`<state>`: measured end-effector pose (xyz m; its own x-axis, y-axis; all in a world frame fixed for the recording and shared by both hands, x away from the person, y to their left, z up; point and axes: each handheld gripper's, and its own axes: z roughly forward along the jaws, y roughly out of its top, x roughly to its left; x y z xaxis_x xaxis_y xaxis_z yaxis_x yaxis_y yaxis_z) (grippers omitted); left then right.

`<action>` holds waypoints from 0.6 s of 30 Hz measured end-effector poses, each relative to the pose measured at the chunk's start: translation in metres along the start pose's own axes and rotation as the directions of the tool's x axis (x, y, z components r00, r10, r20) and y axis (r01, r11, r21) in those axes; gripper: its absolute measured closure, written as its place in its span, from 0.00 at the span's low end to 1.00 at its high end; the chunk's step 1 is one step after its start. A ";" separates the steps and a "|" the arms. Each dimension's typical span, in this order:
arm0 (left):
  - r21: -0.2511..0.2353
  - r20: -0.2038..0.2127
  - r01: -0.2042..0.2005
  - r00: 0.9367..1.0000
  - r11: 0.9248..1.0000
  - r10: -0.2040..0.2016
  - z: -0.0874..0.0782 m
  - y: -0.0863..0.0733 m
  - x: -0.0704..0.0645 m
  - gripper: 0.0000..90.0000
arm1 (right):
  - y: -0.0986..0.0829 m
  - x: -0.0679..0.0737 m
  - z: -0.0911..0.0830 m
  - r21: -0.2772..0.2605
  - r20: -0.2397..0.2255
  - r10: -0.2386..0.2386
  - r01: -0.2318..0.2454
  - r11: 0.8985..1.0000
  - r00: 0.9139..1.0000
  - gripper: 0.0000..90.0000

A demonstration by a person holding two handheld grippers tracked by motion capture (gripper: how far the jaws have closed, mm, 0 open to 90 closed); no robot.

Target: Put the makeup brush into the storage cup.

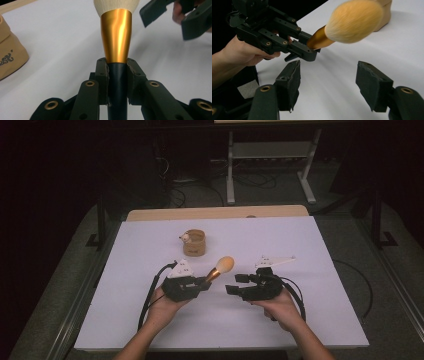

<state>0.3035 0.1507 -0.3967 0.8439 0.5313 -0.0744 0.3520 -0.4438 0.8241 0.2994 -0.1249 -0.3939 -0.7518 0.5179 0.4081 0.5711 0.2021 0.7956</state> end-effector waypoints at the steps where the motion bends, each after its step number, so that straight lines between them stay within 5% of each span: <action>1: 0.001 -0.002 -0.002 1.000 1.000 0.002 0.000 0.000 -0.001 0.82 | 0.000 0.000 0.002 0.000 -0.002 -0.006 0.006 1.000 1.000 0.41; 18: -0.016 0.012 -0.013 1.000 1.000 0.013 0.007 0.002 -0.008 0.82 | 0.003 -0.001 0.017 -0.026 -0.042 0.047 -0.048 0.999 0.998 0.50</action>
<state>0.3000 0.1408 -0.3986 0.8535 0.5163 -0.0704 0.3346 -0.4395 0.8336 0.3078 -0.1103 -0.3997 -0.7373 0.4917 0.4632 0.5978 0.1556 0.7864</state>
